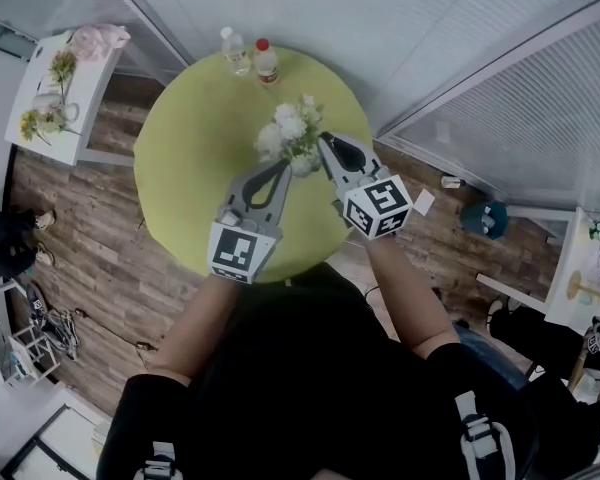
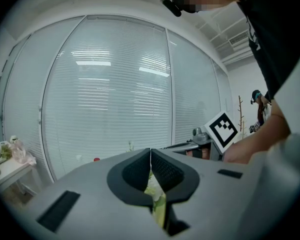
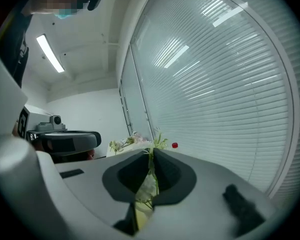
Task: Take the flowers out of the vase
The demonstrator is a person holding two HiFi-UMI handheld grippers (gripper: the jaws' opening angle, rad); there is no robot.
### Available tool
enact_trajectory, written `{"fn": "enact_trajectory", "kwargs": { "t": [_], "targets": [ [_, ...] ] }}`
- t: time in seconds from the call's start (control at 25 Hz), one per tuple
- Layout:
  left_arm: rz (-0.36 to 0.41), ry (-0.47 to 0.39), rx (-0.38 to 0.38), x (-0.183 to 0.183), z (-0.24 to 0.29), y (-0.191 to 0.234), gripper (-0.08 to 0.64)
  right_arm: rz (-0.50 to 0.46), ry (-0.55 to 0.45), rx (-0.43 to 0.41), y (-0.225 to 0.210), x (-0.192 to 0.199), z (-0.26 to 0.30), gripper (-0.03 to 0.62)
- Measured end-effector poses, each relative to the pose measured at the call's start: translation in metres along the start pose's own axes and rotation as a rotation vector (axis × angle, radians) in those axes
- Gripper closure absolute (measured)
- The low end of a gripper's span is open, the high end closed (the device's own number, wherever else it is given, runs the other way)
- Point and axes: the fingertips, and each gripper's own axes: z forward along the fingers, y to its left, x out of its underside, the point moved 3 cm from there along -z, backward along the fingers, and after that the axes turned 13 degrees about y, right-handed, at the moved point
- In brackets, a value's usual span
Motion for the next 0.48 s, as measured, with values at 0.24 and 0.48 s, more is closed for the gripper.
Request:
{"fn": "enact_trajectory", "kwargs": {
  "t": [0.24, 0.48],
  "targets": [
    [-0.002, -0.017, -0.055, -0.007, -0.019, 0.003, 0.546, -0.041, -0.025, -0.022, 0.011, -0.016, -0.008, 0.560],
    [0.023, -0.024, -0.098, -0.016, -0.038, 0.006, 0.546, -0.069, -0.061, -0.043, 0.024, -0.033, -0.016, 0.560]
  ]
}}
